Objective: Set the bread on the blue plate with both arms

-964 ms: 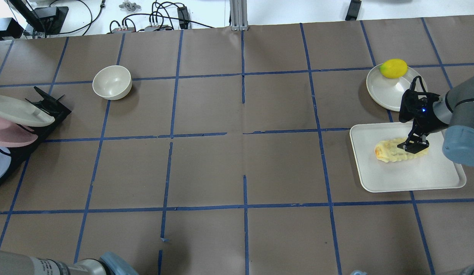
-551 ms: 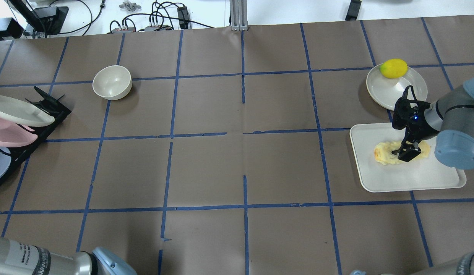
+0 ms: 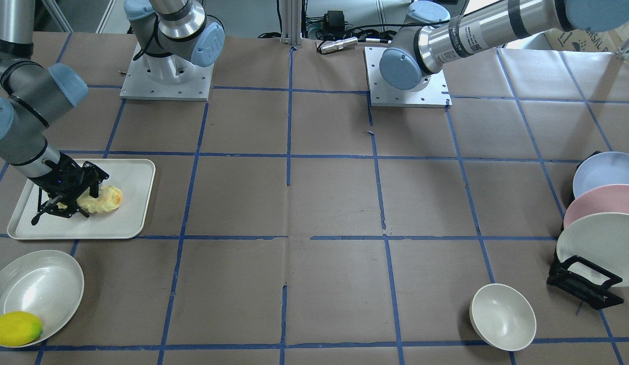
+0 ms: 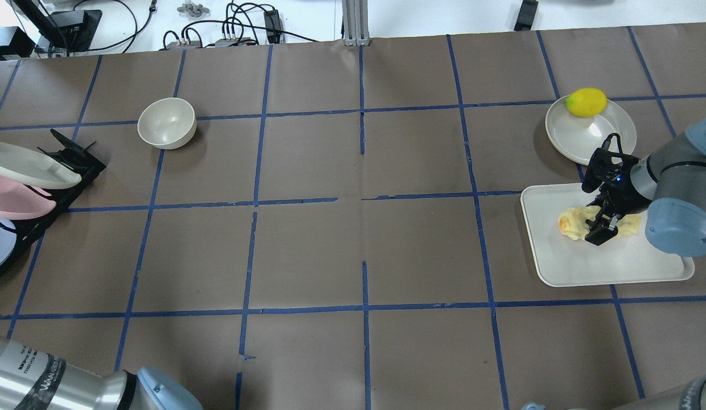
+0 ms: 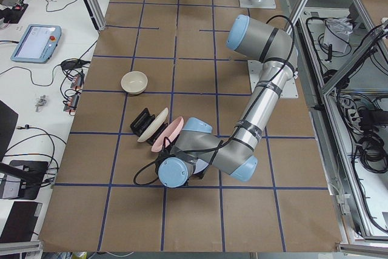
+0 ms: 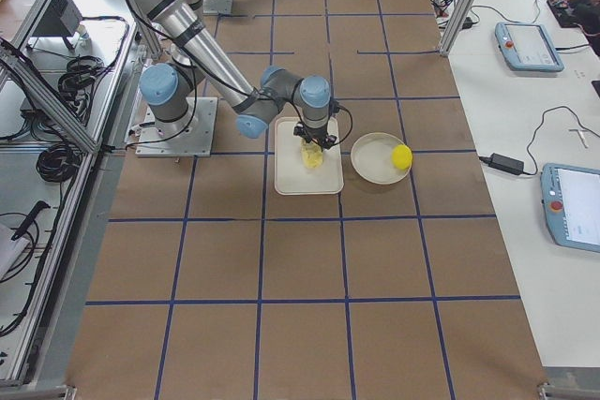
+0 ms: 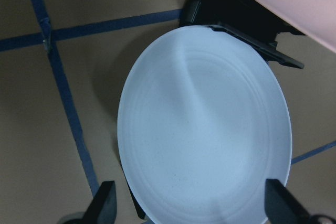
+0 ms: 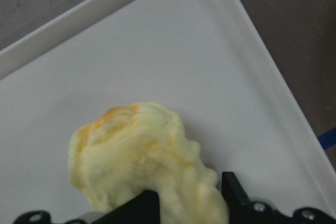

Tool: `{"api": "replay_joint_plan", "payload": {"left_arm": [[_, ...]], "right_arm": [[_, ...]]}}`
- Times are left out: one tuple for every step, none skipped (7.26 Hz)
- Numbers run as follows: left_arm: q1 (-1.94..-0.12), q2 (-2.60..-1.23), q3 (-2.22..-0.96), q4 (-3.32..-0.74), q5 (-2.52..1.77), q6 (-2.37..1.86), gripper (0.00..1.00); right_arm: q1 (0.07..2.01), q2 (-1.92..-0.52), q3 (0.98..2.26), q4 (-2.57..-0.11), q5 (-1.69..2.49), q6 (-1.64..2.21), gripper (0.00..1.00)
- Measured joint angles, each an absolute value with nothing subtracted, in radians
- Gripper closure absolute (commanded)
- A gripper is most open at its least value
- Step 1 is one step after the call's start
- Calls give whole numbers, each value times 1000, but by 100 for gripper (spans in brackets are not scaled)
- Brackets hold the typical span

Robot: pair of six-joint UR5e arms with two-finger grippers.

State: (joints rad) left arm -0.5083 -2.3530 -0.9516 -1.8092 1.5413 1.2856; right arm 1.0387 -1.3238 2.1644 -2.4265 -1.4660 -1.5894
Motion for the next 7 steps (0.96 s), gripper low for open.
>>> {"api": "replay_joint_plan", "payload": {"left_arm": [[-508, -2369, -945, -1818, 1539, 1298, 0], [-508, -2386, -934, -1817, 1538, 1310, 0], [-508, -2402, -912, -1815, 1538, 1319, 0], [-508, -2412, -887, -1816, 1538, 1323, 0], [-508, -2432, -870, -1816, 1538, 1326, 3], [-512, -2458, -857, -1817, 1540, 1326, 15], [-519, -2474, -842, -1818, 1542, 1326, 39]], "right_arm": [[1039, -1354, 2160, -2415, -1484, -1568, 92], [1040, -1391, 2148, -2380, -1493, -1554, 92], [1040, -1421, 2117, -2321, -1501, -1546, 92], [1040, -1441, 2063, -2236, -1519, -1544, 92], [1040, -1459, 1988, -2124, -1546, -1545, 92], [1040, -1478, 1914, -2008, -1569, -1545, 92], [1040, -1501, 1848, -1897, -1587, -1544, 93]]}}
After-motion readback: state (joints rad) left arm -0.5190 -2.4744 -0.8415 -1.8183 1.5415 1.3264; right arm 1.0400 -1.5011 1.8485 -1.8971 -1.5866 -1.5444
